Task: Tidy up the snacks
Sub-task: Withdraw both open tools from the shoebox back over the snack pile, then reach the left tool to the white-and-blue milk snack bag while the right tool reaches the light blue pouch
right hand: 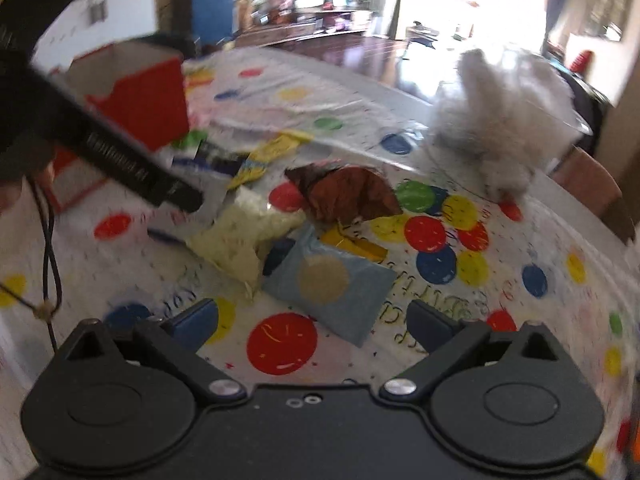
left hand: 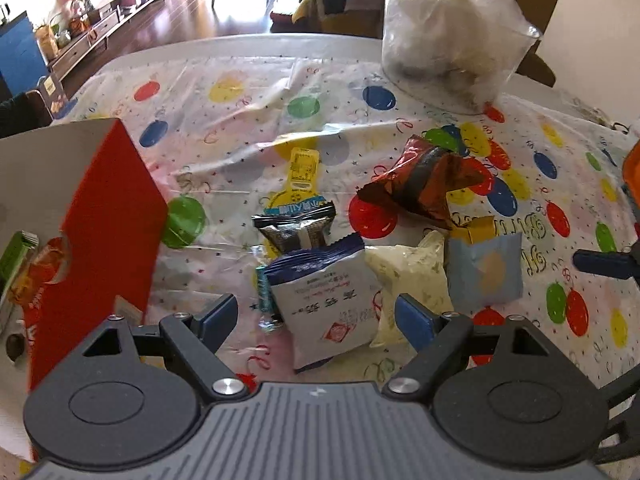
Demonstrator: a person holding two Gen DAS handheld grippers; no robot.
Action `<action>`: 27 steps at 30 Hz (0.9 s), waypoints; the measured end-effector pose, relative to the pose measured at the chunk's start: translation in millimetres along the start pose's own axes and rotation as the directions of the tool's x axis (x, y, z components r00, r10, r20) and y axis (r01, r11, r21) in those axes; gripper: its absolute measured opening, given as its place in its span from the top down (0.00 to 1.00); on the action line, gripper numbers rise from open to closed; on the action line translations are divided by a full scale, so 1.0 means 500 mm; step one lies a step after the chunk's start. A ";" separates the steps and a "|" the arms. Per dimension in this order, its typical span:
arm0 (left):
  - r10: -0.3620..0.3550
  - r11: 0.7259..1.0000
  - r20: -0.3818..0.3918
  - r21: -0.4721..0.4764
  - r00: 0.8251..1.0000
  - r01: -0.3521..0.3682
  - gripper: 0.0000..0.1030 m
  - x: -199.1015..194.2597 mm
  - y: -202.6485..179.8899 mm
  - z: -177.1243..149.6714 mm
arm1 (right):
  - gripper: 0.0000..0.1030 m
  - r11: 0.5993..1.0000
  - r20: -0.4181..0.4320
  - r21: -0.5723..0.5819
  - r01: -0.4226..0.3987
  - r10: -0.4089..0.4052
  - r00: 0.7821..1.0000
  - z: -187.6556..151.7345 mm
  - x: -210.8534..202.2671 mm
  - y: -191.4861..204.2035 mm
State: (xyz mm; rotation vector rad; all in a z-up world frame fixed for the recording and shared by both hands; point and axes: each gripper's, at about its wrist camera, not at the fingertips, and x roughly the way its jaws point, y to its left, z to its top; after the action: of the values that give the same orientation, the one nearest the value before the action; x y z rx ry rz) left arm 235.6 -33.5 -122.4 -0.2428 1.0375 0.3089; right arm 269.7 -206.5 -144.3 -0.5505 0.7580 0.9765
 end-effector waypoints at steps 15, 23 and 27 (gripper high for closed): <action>0.058 0.988 -0.163 -0.131 0.985 -0.080 0.17 0.074 -0.006 0.050 | 0.22 0.952 -0.013 -0.303 -0.053 0.052 0.999 0.023 0.088 -0.005; 0.053 0.978 -0.216 -0.184 0.975 -0.094 0.17 0.097 0.007 0.054 | 0.28 0.910 -0.027 -0.406 -0.081 0.076 0.997 0.019 0.099 0.021; 0.023 0.977 -0.226 -0.200 0.974 -0.070 0.17 0.102 0.013 0.052 | 0.33 0.920 -0.046 -0.379 -0.099 0.088 0.995 0.019 0.097 0.021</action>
State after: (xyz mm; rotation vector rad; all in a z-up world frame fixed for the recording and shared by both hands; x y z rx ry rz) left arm 278.1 -11.5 -154.5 -0.4488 1.2351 0.4404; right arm 280.1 -169.3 -177.1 -0.8745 0.6245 1.2179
